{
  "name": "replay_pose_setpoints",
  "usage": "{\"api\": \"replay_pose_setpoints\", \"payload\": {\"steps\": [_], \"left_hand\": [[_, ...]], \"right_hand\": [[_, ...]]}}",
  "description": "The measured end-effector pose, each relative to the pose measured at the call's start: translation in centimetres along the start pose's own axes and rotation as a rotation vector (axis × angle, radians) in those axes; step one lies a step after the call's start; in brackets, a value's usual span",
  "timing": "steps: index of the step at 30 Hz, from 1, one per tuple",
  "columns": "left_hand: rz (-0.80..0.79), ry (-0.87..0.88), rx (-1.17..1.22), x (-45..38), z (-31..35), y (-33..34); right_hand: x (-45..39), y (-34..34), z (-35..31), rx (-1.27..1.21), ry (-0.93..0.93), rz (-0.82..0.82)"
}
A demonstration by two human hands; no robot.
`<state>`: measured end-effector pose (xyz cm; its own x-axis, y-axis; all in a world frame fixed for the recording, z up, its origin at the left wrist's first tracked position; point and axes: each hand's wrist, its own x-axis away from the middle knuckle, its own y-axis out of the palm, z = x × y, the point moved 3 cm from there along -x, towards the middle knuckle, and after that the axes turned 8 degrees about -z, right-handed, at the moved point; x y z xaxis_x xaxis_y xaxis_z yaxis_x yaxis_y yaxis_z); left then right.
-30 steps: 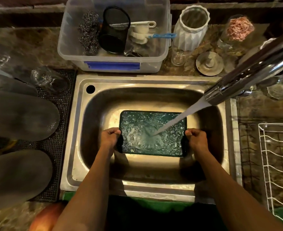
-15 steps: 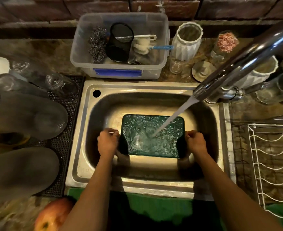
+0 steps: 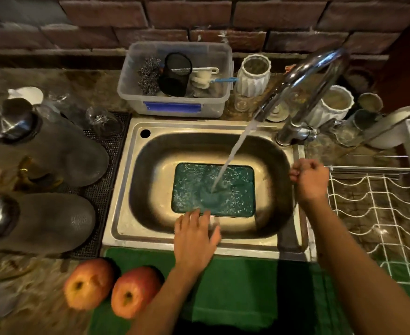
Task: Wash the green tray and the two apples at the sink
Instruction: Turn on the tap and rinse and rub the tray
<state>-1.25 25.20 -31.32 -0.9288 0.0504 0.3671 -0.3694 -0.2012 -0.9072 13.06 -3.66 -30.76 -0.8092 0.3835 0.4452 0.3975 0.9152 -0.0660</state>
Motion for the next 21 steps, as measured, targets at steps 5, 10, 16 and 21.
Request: {"api": "replay_pose_setpoints", "payload": {"steps": [5, 10, 16, 21], "left_hand": [[-0.021, 0.054, -0.066, 1.9, -0.6, 0.7], [0.048, 0.089, -0.05, 3.3, -1.3, 1.4], [0.035, 0.086, -0.039, 4.7, -1.9, 2.7], [0.033, 0.098, -0.04, 4.5, -1.9, 2.7]], "right_hand": [[-1.1, -0.4, -3.0, -0.186, -0.021, -0.006], [-2.4, 0.4, -5.6, -0.14, 0.008, 0.059], [-4.7, 0.1, -6.3, 0.041, 0.094, 0.153], [-5.2, 0.8, -7.0, -0.06, 0.111, 0.178]]}}
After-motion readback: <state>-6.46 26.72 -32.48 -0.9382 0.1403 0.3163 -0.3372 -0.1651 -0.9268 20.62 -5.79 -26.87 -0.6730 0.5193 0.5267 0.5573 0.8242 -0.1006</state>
